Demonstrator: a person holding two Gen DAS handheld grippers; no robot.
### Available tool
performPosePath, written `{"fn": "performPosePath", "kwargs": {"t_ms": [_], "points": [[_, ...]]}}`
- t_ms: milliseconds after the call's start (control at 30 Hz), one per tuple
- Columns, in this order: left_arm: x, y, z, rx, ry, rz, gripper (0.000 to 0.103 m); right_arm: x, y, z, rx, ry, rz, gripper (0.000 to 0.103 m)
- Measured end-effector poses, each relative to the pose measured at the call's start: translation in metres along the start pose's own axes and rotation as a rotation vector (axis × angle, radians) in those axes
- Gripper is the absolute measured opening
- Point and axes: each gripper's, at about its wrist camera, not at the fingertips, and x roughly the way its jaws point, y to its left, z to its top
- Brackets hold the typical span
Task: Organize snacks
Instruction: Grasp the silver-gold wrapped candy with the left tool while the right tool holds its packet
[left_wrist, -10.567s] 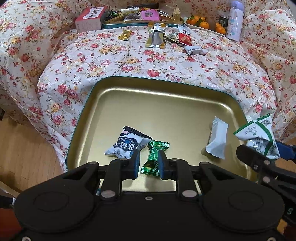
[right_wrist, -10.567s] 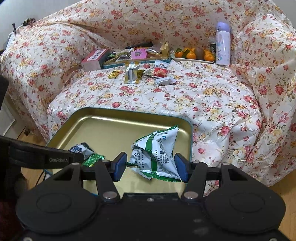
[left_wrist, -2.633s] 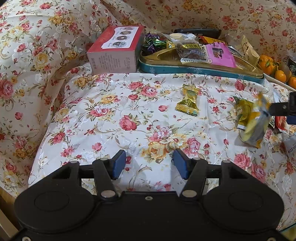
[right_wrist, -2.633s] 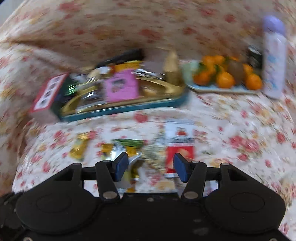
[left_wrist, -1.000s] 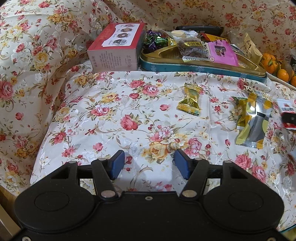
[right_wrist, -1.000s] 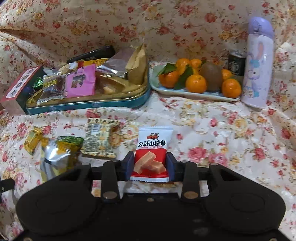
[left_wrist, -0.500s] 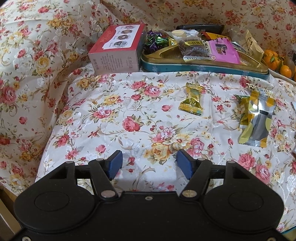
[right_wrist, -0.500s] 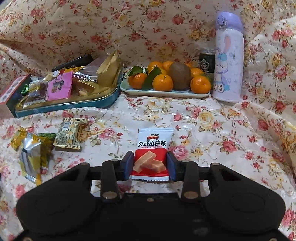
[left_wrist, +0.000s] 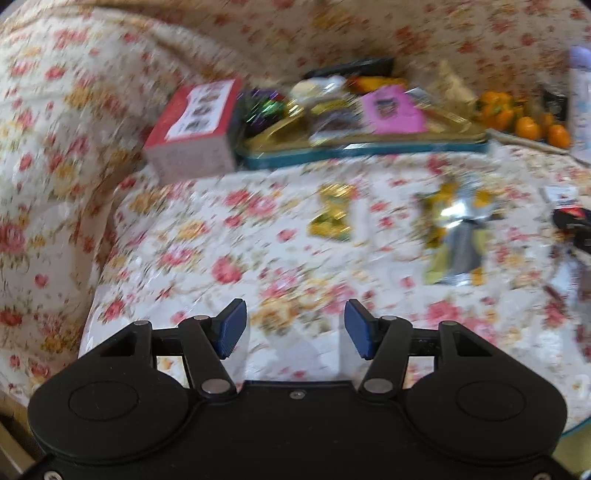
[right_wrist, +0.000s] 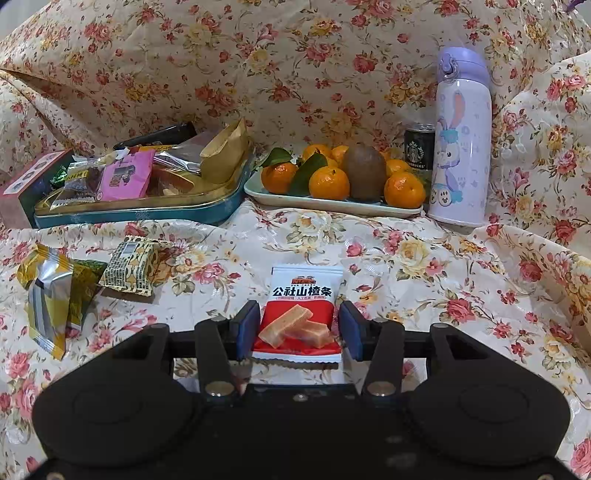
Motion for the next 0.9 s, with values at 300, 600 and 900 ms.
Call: {"fn": "performPosePath", "kwargs": {"t_ms": [300, 600, 900], "points": [[-0.014, -0.046, 0.020, 0.102, -0.083, -0.102, 0.062, 0.001, -0.003, 0.000, 0.016, 0.002, 0.024, 0.055], [-0.003, -0.061, 0.025, 0.075, -0.078, -0.160, 0.062, 0.002, -0.002, 0.000, 0.015, 0.003, 0.021, 0.056], [0.002, -0.070, 0.030, 0.071, -0.089, -0.171, 0.062, 0.003, -0.001, 0.000, 0.013, 0.004, 0.017, 0.056]]}}
